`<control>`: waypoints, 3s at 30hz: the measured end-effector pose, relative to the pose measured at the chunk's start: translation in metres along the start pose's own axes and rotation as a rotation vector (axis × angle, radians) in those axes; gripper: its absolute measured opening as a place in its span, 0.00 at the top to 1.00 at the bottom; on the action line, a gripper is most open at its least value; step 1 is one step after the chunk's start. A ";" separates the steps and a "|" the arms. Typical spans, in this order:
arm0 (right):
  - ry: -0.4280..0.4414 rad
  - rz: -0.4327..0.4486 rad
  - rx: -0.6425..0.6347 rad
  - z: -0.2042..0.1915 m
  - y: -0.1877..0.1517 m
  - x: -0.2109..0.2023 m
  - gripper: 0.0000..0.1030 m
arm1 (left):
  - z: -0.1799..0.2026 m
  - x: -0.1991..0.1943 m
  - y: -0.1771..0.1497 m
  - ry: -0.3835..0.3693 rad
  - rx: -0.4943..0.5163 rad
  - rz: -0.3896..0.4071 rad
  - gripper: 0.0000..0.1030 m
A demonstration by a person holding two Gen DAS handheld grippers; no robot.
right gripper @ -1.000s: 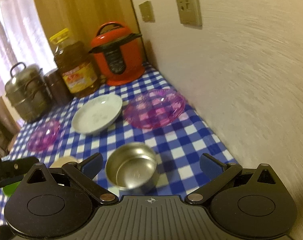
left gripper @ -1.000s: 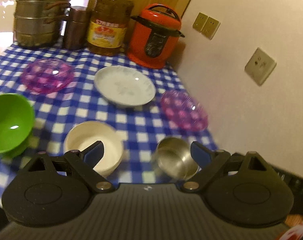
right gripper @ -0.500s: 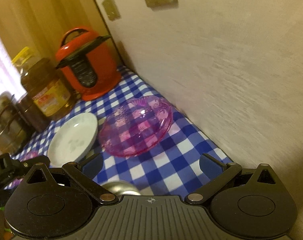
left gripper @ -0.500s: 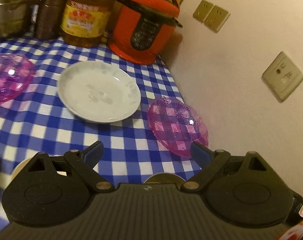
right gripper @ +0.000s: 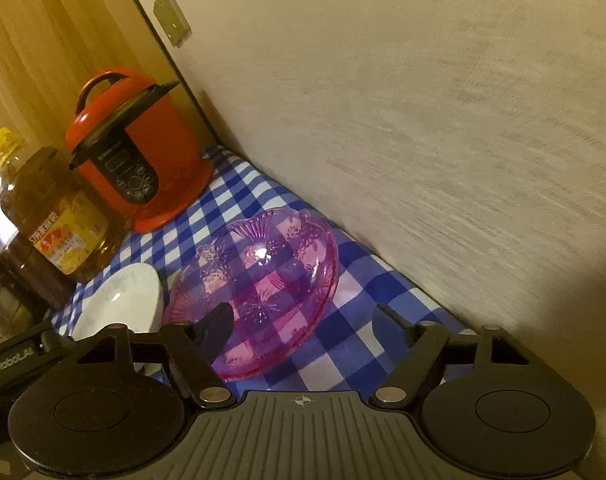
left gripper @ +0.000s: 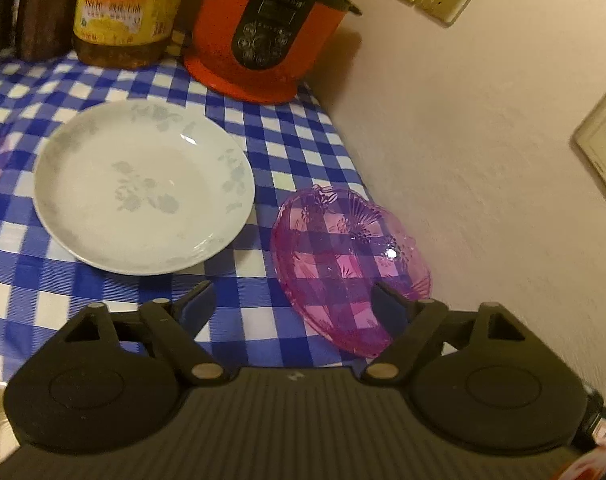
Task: Organize plates and bowls
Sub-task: 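Reach both grippers to the pink glass bowl by the wall and grip its rim, then lift the pink bowl with both grippers and carry it over the white plate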
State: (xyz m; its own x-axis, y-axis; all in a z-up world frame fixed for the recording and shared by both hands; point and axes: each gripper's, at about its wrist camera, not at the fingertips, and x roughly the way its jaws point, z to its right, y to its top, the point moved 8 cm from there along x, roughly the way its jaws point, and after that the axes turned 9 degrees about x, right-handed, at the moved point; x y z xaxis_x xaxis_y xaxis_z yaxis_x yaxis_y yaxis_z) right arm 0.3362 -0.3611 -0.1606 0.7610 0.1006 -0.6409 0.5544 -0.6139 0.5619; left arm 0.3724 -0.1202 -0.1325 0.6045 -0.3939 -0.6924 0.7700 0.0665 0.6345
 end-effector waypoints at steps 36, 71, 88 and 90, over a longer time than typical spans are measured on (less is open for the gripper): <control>-0.009 -0.098 0.057 0.008 -0.001 0.046 0.84 | -0.006 0.065 -0.002 0.014 -0.001 -0.120 0.88; 0.109 -0.038 -0.019 -0.061 0.005 0.030 0.87 | -0.034 -0.006 0.037 0.069 -0.007 0.003 0.88; 0.193 -0.151 -0.191 -0.164 -0.032 0.093 0.87 | -0.144 -0.026 0.046 0.180 -0.175 0.069 0.88; 0.190 -0.165 -0.203 -0.169 -0.037 0.099 0.87 | -0.153 -0.024 0.044 0.185 -0.187 0.067 0.88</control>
State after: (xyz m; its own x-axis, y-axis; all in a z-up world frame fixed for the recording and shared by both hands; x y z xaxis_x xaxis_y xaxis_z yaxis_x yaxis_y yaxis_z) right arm 0.4484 -0.1958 -0.1566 0.6938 0.3419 -0.6338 0.7170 -0.4102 0.5636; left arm 0.4231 0.0327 -0.1407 0.6693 -0.2097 -0.7128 0.7408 0.2617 0.6186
